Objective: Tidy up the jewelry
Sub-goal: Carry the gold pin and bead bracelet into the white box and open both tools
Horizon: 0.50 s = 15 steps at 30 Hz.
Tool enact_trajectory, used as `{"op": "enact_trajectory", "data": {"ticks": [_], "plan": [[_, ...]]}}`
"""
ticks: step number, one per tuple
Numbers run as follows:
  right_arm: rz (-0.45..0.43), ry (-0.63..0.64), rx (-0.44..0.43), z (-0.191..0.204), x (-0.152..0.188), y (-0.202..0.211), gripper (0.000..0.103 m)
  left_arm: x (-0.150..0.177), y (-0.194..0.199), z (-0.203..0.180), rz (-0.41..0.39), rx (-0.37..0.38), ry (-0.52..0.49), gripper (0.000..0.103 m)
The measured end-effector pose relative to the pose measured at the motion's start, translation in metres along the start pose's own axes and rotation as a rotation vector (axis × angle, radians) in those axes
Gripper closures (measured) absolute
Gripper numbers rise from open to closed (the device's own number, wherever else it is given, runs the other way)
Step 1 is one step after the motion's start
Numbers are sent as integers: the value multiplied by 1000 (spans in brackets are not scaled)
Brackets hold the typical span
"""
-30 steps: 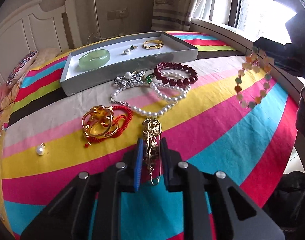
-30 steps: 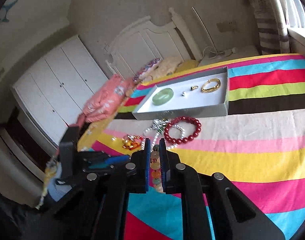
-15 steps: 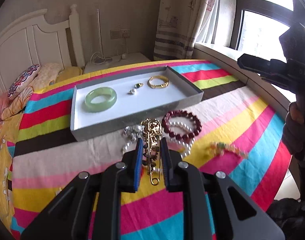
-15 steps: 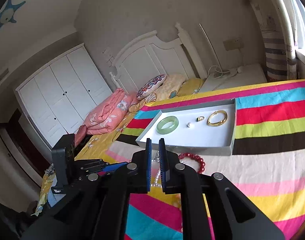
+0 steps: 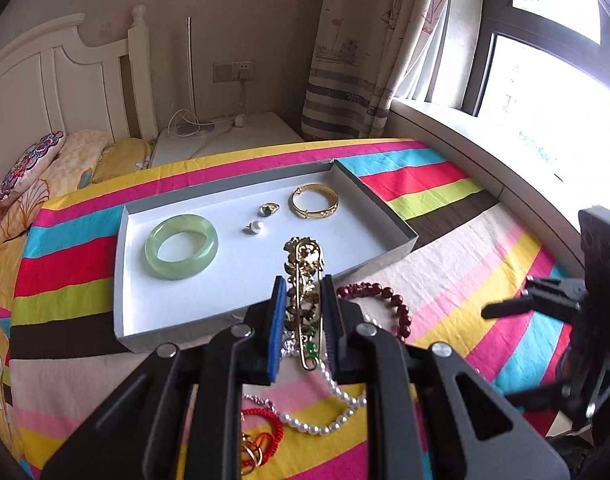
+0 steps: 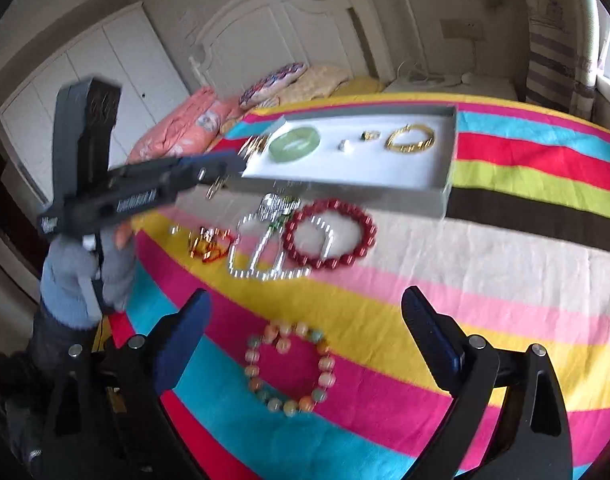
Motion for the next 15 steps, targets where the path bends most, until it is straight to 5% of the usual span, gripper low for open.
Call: {"op": "enact_trajectory", "data": {"ticks": [7,9,10,15], "plan": [[199,256,150,32,29,-49,15,-15,-15,-11,4,19,-4,86],[179,328,161,45,26,-52,73,-12,-13,-12,0,19,-7,86],[178,327,177,45,25,-51,84,-11,-11,-11,-1,20,-5,86],[74,237,199,25,20,-34,84,-8,-9,0,-3,19,11,86]]}}
Point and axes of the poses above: each gripper's, at about its wrist camera, not at the fingertips, and y roughly against the way its jaws point, z to its left, x to its underside, the point moved 9 cm from there along -y, roughly the way its jaws point, and after that the axes turned 12 degrees about y, right-handed, at the moved point
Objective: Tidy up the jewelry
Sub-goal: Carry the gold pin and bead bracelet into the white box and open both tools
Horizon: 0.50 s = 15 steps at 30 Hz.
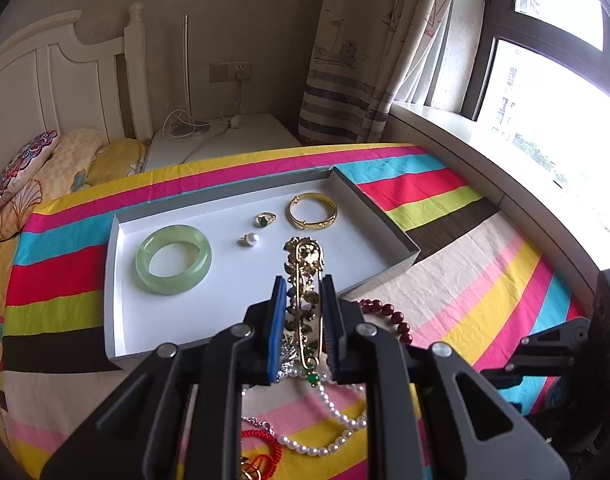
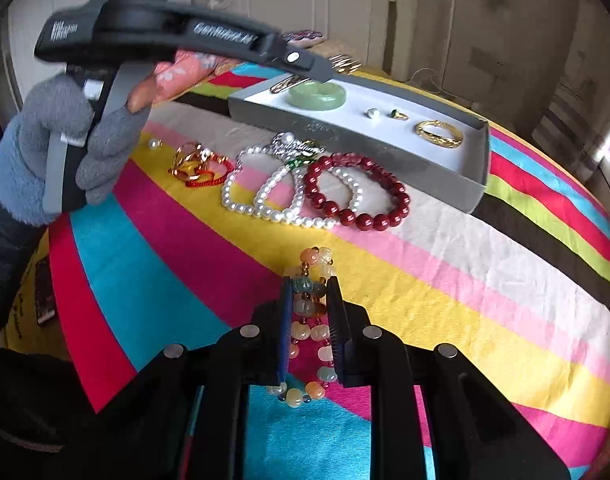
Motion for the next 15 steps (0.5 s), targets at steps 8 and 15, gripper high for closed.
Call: {"op": "enact_trajectory", "data": {"ticks": [8,15], "plan": [[-156,-130,6,-55,-46,29,84,-19,-12,5,-2,-13,3,86],[-187,-134,74,-104,-104,12,84,-45,-34,3,24,1,17,86]]}}
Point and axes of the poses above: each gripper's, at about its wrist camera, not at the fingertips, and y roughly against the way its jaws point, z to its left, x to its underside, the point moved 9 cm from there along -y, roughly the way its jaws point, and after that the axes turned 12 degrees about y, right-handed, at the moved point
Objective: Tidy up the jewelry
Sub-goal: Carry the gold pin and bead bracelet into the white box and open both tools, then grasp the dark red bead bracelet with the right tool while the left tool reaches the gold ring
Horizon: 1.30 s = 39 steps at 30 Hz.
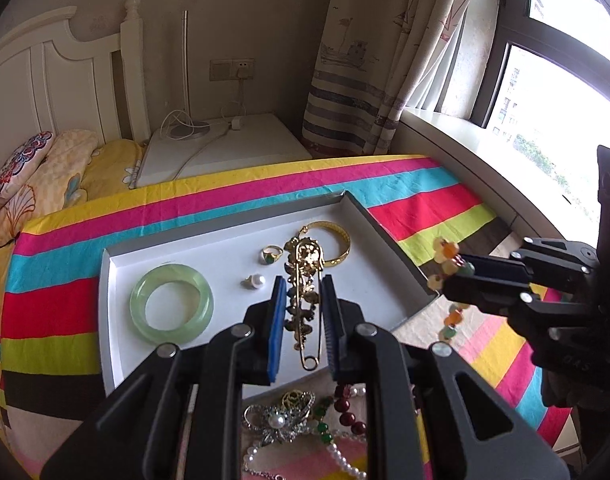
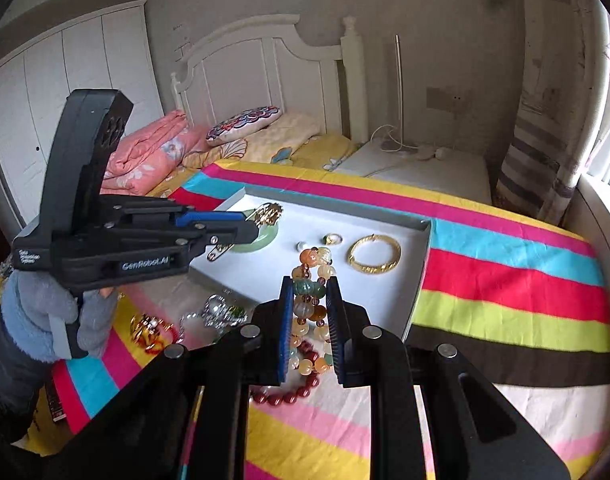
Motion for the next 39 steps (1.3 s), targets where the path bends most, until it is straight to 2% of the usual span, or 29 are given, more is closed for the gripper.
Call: {"op": "enact_trajectory", "data": {"ticks": [5,8,11,16,18,19,20,22,24,25,26,28,30,31,32,34,37,39], "plan": [[59,-2,48,-24,-9,-43,84,-4,-35,7,57,-28,18,86],[131,0,75,-37,2,-73,84,2,-53,11,94,-29,39,86],[194,4,66,-37,16,-93,84,12,-67,11,127,-36,36,86],[273,11,57,-33,36,-110,83,23,-80,14,166,-88,12,84],[285,-4,48,-34,39,-111,82,23,-78,14,176,-95,12,65],[285,-14,41,-34,38,-110,82,20,-75,16,162,-104,15,47],[282,-23,36,-35,37,-107,82,16,-69,18,138,-112,24,37],[250,-44,29,-37,31,-96,82,8,-52,22,107,-96,49,35],[196,-73,20,-38,21,-76,82,2,-29,26,59,-93,78,28],[161,-89,11,-38,16,-63,81,-1,-15,29,18,-103,92,18],[126,-106,5,-37,12,-50,78,-3,1,32,-27,-118,103,10],[60,-131,-12,-34,6,-27,70,-2,31,38,-104,-146,110,3],[16,-144,-29,-27,6,-9,49,8,59,45,-165,-176,120,2],[3,-148,-21,-22,10,-1,29,16,70,49,-184,-192,129,2],[-9,-146,-25,-16,14,5,15,26,80,55,-195,-211,144,2],[-33,-140,-44,-1,22,13,15,49,91,65,-189,-229,177,2],[-5,-117,-68,24,39,10,16,87,96,83,-157,-238,256,2],[26,-49,-62,46,49,6,25,110,92,90,-125,-239,297,2]]}}
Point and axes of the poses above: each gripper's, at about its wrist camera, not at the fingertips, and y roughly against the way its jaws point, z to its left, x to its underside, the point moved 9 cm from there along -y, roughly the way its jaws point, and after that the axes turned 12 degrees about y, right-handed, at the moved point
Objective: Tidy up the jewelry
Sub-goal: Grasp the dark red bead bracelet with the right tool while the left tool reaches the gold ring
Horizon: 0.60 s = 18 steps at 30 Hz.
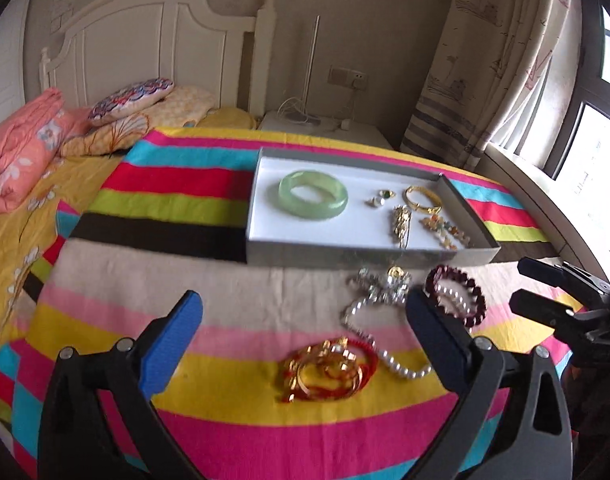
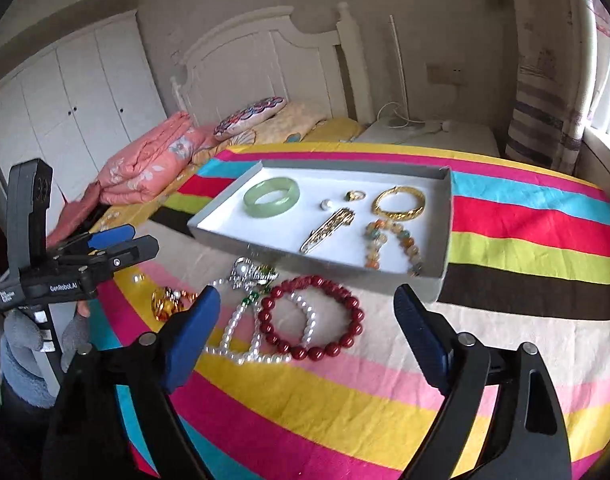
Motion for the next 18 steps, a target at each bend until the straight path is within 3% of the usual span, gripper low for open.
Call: {"op": "enact_trajectory", "data": {"ticks": [4,8,14,18], "plan": [[95,177,41,31,16,-20,43,27,-5,12,37,-15,-3,2],[139,233,62,37,24,-31,54,27,-1,10,16,16,-3,2],[190,271,66,37,34,-40,59,28,-5,13,44,95,52,2],[201,324,81,43,32,-45,59,33,-3,0,56,153,-10,2]]}}
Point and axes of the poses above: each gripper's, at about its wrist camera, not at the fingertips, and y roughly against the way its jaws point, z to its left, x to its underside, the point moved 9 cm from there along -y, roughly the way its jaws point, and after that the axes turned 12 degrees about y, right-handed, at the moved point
